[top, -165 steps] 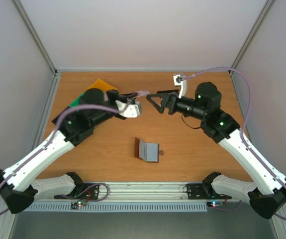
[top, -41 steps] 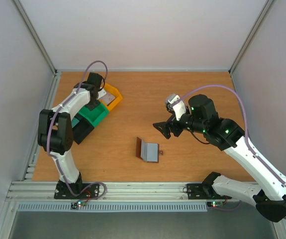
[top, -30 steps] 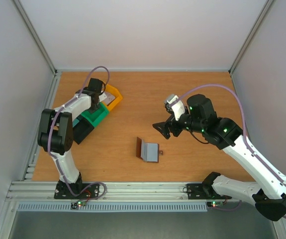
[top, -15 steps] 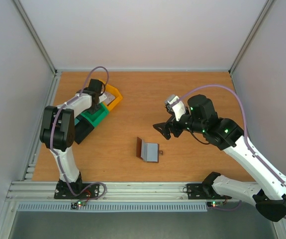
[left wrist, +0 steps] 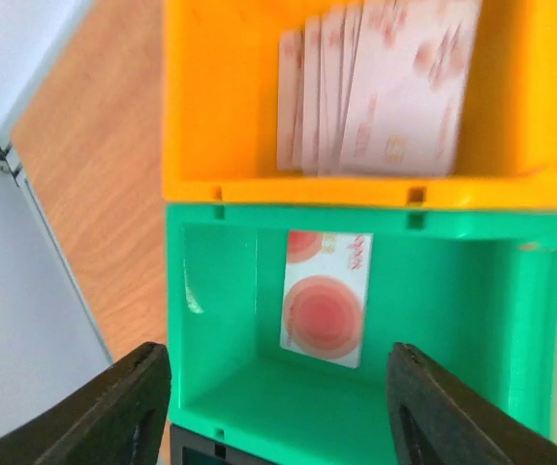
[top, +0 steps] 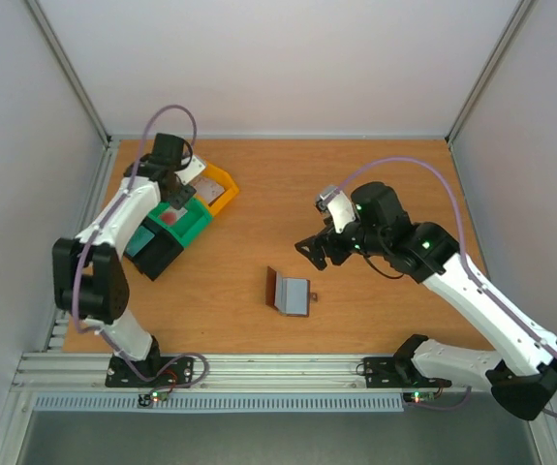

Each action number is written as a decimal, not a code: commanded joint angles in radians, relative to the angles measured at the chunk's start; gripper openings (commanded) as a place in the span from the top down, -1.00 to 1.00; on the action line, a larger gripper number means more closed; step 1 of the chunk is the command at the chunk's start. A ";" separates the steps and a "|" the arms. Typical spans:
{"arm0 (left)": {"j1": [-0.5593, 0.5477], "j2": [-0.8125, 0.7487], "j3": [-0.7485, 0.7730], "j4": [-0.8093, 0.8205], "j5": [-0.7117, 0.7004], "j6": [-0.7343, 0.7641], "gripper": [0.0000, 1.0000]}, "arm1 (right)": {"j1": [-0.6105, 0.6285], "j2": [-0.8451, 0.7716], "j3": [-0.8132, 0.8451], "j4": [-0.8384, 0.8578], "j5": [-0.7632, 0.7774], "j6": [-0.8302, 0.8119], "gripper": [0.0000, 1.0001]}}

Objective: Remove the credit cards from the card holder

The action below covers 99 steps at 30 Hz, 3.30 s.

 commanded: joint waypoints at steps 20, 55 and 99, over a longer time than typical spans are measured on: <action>-0.425 -0.180 -0.350 -0.080 1.020 -0.760 -0.99 | 0.099 0.549 -0.233 0.006 0.114 0.672 -0.43; -0.374 -0.135 -0.130 -0.180 0.991 -0.722 0.99 | -0.029 0.116 -0.196 0.076 0.036 0.481 -0.47; -0.395 -0.871 -0.380 0.182 1.157 -0.545 0.99 | -0.044 -0.087 -0.058 0.099 -0.343 0.026 -0.08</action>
